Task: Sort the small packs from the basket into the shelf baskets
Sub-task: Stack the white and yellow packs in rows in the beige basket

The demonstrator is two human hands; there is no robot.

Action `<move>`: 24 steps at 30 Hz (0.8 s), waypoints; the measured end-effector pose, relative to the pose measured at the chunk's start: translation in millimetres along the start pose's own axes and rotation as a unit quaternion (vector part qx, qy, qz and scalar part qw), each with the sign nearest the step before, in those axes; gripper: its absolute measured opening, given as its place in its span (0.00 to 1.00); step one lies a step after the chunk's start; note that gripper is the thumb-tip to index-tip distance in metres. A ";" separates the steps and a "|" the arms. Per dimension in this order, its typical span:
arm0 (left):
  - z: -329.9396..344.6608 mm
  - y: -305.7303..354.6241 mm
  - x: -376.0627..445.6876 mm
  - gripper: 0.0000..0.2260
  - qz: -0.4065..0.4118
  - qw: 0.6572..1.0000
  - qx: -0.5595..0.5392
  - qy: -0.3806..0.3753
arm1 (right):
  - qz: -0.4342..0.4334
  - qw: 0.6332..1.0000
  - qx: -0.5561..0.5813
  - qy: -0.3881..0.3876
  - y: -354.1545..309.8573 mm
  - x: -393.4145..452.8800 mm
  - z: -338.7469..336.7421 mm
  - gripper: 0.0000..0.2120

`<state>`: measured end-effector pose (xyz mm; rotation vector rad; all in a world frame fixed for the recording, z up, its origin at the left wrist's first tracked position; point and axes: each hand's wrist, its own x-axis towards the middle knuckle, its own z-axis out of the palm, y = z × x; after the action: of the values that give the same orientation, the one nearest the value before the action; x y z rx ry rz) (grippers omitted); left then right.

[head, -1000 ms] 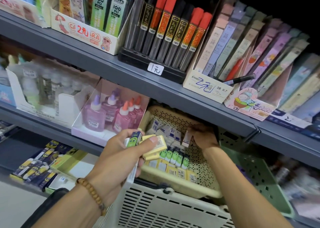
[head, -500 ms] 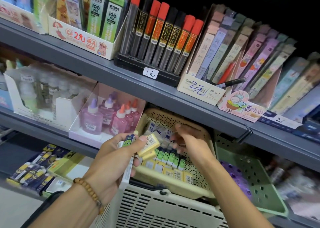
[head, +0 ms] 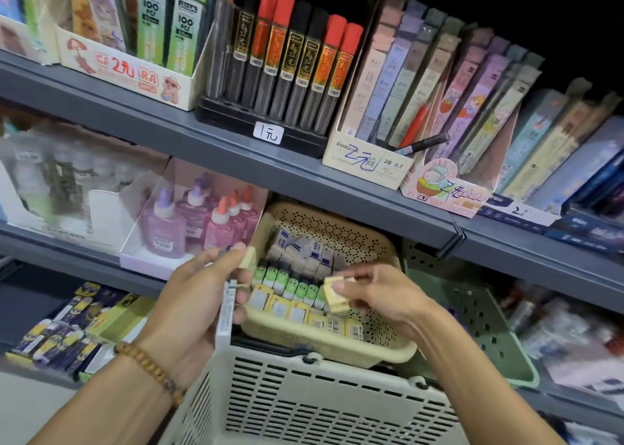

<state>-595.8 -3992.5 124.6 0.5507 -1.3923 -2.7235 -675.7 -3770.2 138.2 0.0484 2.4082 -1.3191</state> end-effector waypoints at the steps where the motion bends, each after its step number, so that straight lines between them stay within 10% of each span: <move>1: -0.3 0.5 -0.2 0.05 -0.003 1.000 -0.008 0.000 | 0.015 1.000 -0.006 -0.020 5.6 -1.0 -0.4 0.05; 11: 7.0 -3.3 -1.5 0.04 -0.053 0.994 -0.082 -0.051 | 0.032 0.997 0.071 -0.025 7.7 -0.1 -0.9 0.09; 19: 16.1 -6.3 -5.5 0.04 -0.040 0.984 -0.164 -0.056 | 0.025 0.987 -0.129 -0.091 9.8 8.7 -2.5 0.04; 24: 17.7 -11.8 -3.0 0.07 -0.017 0.987 -0.156 -0.043 | -0.095 0.979 -0.179 0.017 4.9 -6.3 11.5 0.03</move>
<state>-597.2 -3971.1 125.6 0.4457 -0.9458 -2.9416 -665.1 -3775.9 131.0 -0.2655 2.6955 -0.9439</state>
